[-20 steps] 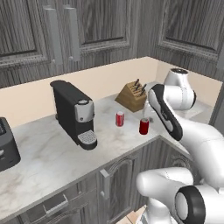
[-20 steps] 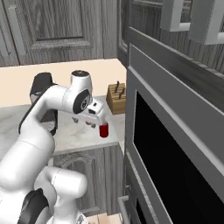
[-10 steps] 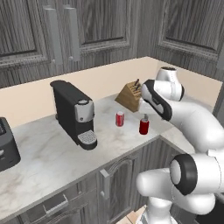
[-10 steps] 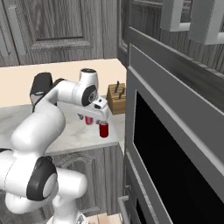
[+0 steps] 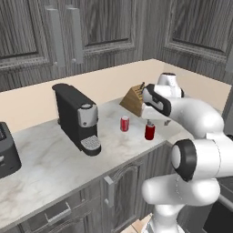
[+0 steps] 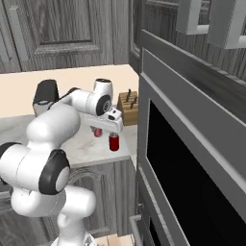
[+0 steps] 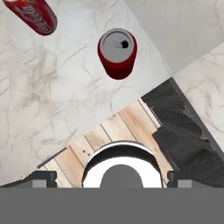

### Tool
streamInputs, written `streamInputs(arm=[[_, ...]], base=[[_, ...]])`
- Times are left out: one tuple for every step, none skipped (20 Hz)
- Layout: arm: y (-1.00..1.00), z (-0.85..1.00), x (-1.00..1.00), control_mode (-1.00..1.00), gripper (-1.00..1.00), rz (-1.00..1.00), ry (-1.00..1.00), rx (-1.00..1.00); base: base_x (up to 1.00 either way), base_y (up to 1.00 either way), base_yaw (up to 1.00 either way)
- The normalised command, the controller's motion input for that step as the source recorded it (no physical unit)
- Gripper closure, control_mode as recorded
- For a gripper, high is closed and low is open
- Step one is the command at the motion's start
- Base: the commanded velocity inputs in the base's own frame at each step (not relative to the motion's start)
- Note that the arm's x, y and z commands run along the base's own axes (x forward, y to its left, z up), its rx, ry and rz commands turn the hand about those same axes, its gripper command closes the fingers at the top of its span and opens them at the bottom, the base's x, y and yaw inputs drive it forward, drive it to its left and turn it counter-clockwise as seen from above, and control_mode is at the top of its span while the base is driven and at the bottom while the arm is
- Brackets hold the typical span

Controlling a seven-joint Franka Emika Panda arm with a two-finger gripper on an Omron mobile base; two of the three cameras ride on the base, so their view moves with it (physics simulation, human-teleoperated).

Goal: Four empty soda cans are scattered around the kitchen. Gather all the cans and cluster them next to the stove for recycling.

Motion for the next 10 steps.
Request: streamInputs(arm=[[-0.07, -0.23, 0.23, -1.00, -1.00, 0.00, 0.00, 0.00], [-0.07, -0.22, 0.23, -1.00, -1.00, 0.00, 0.00, 0.00], [-0.07, -0.22, 0.26, -1.00, -1.00, 0.00, 0.00, 0.00], [-0.08, -0.21, 0.27, -1.00, -1.00, 0.00, 0.00, 0.00], [-0.09, -0.21, 0.24, -1.00, -1.00, 0.00, 0.00, 0.00], [-0.06, -0.21, 0.20, -1.00, -1.00, 0.00, 0.00, 0.00], [-0.08, -0.21, 0.15, -1.00, -1.00, 0.00, 0.00, 0.00], [-0.08, -0.21, 0.11, -1.00, -1.00, 0.00, -0.01, 0.00], [-0.09, -0.22, 0.13, -1.00, -1.00, 0.00, -0.01, 0.00], [-0.09, -0.19, 0.13, -1.00, -1.00, 0.00, -0.02, 0.00]], base=[[0.00, 0.00, 0.00], [0.00, 0.00, 0.00], [0.00, 0.00, 0.00], [0.00, 0.00, 0.00], [0.00, 0.00, 0.00], [0.00, 0.00, 0.00], [0.00, 0.00, 0.00], [0.00, 0.00, 0.00], [0.00, 0.00, 0.00], [0.00, 0.00, 0.00]])
